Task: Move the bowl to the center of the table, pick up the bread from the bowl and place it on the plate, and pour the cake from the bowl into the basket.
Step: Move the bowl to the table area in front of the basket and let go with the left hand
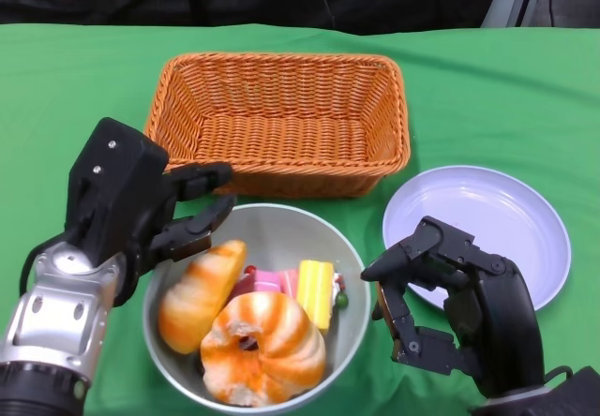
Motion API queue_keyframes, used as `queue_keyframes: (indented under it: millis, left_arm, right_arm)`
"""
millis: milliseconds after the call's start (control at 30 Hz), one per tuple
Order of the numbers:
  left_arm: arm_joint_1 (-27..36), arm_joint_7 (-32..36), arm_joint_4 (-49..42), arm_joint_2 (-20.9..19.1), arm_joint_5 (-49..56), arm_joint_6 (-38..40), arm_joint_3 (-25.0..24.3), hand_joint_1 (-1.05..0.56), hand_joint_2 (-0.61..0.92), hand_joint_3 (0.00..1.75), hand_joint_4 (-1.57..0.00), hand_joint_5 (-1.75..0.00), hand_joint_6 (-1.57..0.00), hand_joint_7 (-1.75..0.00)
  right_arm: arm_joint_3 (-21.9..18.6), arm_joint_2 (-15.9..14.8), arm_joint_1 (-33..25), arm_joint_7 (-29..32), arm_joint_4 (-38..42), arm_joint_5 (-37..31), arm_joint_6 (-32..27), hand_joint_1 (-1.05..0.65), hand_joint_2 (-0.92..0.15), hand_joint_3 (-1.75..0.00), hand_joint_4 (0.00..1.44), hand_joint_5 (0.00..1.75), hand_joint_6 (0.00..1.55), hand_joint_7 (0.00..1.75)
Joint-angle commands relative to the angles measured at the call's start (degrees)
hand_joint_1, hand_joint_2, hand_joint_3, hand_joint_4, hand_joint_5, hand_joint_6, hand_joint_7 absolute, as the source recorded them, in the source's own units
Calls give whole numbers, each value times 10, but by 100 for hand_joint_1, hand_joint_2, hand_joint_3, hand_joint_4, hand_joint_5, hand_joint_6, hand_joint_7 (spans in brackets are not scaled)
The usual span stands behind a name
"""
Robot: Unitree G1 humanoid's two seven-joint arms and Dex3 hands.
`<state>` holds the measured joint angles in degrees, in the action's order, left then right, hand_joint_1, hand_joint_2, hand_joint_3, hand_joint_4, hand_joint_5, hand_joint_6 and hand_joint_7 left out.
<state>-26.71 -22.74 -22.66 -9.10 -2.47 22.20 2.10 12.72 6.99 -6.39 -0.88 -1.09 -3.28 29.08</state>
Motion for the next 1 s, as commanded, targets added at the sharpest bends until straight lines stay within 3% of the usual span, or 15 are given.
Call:
queue_keyframes:
  millis: [33,233,633,800,1000]
  left_arm:
    - [8,-5,-7,6,-11,-13,-1,-61,92,55,-48,-4,-25,-1]
    - [15,-11,-6,7,-18,-48,-4,-60,92,55,-47,-4,-27,-2]
    - [39,39,44,8,-1,-107,-7,-63,92,47,-55,-7,-38,-4]
    - [47,57,58,2,-7,-166,-30,-61,92,43,-63,-10,-44,-6]
    - [54,58,115,-7,-27,-148,-58,-63,92,41,-65,-10,-47,-5]
  right_arm:
    - [-1,-2,-4,3,1,-3,8,-13,-47,-112,86,151,82,112]
    - [-2,-2,-5,4,2,-6,9,-13,-46,-113,86,151,82,112]
    - [-5,-3,-7,-1,5,-1,5,-15,-46,-111,87,151,83,111]
    - [-8,-6,-7,-3,13,-2,15,-16,-47,-108,87,151,83,110]
    - [-9,-4,-11,0,11,-4,15,-13,-48,-108,86,151,82,110]
